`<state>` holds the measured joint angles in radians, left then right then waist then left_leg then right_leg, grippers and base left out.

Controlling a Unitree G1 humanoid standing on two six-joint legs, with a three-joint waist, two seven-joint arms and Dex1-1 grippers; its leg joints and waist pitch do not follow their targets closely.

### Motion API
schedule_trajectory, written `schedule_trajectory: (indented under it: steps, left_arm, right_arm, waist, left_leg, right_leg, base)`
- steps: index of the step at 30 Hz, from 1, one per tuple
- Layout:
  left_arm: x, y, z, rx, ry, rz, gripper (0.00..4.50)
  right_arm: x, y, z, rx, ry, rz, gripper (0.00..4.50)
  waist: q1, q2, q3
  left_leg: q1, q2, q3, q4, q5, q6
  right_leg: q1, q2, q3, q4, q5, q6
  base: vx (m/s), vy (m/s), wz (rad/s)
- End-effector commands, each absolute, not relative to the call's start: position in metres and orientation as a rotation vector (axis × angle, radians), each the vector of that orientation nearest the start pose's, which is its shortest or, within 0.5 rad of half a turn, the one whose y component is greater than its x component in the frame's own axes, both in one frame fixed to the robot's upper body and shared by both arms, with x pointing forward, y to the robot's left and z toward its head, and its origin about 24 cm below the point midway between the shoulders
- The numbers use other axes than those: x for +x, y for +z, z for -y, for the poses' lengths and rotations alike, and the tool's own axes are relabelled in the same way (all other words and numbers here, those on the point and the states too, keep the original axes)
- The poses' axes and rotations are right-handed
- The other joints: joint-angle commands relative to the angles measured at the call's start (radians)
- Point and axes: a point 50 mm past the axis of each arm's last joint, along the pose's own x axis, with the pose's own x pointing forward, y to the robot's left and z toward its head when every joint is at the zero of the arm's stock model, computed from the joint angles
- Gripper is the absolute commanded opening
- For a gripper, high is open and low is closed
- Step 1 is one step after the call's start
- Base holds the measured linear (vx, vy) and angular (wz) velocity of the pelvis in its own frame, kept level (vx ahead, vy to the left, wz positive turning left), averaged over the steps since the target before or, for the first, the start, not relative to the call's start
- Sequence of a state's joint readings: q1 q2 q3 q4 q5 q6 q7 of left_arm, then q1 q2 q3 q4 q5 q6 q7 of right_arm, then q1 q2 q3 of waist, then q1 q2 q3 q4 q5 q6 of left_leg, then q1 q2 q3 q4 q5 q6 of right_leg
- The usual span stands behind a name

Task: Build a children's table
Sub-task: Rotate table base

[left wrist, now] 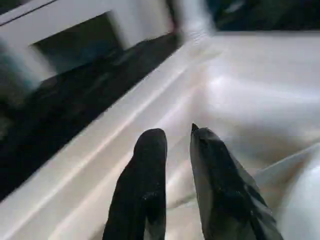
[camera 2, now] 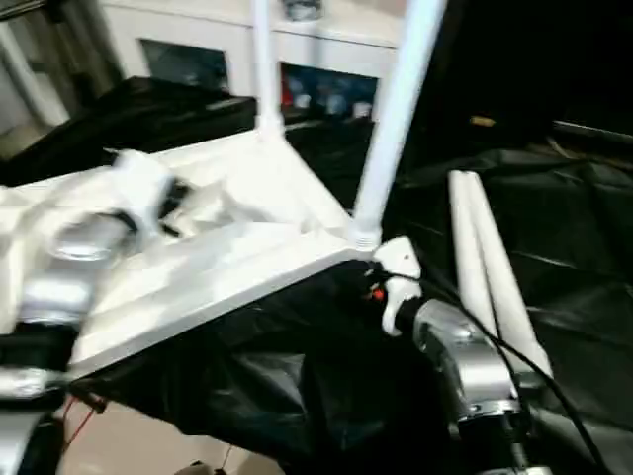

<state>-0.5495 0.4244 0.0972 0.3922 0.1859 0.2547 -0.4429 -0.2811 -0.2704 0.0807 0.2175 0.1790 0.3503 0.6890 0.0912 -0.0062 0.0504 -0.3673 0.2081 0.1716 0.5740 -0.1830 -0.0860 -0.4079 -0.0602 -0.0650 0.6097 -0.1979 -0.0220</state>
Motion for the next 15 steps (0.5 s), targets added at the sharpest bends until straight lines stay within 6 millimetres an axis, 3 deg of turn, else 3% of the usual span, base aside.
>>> schedule_trajectory:
  steps: [1, 3, 4, 5, 7, 10, 15]
  left_arm:
    - [0.339, 0.113, -0.252, 0.603, -0.157, -0.259, 0.98]
    - [0.331, 0.111, -0.264, 0.654, -0.122, -0.311, 0.71]
    - [0.329, 0.111, -0.267, 0.657, -0.11, -0.325, 0.59]
    - [0.328, 0.111, -0.268, 0.658, -0.106, -0.329, 0.49]
    - [0.323, 0.108, -0.276, 0.661, -0.082, -0.369, 0.37]
    - [0.306, 0.097, -0.291, 0.679, -0.051, -0.502, 0.16]
    - [0.295, 0.081, -0.282, 0.637, -0.165, -0.601, 0.0]
  right_arm:
    - [0.295, 0.033, 0.153, -0.047, 0.671, -0.375, 3.56]
    - [0.301, 0.031, 0.156, -0.045, 0.6, -0.394, 3.56]
    - [0.303, 0.03, 0.156, -0.043, 0.579, -0.401, 3.56]
    - [0.303, 0.03, 0.157, -0.043, 0.573, -0.403, 3.26]
    - [0.306, 0.029, 0.156, -0.025, 0.549, -0.41, 3.19]
    - [0.309, 0.029, 0.148, -0.003, 0.541, -0.427, 2.99]
    - [0.311, 0.027, 0.141, -0.006, 0.557, -0.442, 2.61]
  waist:
    - [-0.003, 0.007, -0.061]
    - [-0.003, 0.011, -0.062]
    - [-0.007, 0.01, -0.061]
    - [-0.003, 0.012, -0.062]
    - [-0.002, 0.011, -0.061]
    - [-0.004, 0.009, -0.061]
    - [-0.003, 0.012, -0.063]
  left_leg:
    - [0.006, 0.025, -0.006, -0.059, -0.107, 0.041]
    - [0.014, 0.023, -0.004, -0.057, -0.115, 0.024]
    - [0.009, 0.022, -0.005, -0.058, -0.11, 0.02]
    - [0.015, 0.023, -0.003, -0.057, -0.114, 0.016]
    - [0.008, 0.02, -0.005, -0.059, -0.113, 0.012]
    - [0.01, 0.02, -0.004, -0.058, -0.12, 0.015]
    - [0.012, 0.02, -0.004, -0.058, -0.124, 0.012]
  right_leg:
    - [0.059, -0.068, 0.045, -0.057, -0.036, -0.201]
    - [0.056, -0.068, 0.047, -0.06, -0.05, -0.195]
    - [0.057, -0.068, 0.048, -0.057, -0.042, -0.201]
    - [0.054, -0.067, 0.048, -0.059, -0.044, -0.201]
    - [0.058, -0.068, 0.049, -0.055, -0.028, -0.207]
    - [0.057, -0.068, 0.049, -0.056, -0.04, -0.198]
    - [0.055, -0.069, 0.05, -0.056, -0.046, -0.207]
  base:
    - [0.0, 0.0, 0.0]
    - [0.0, 0.0, 0.0]
    - [0.0, 0.0, 0.0]
    - [0.0, 0.0, 0.0]
    - [0.0, 0.0, 0.0]
    - [0.0, 0.0, 0.0]
    - [0.0, 0.0, 0.0]
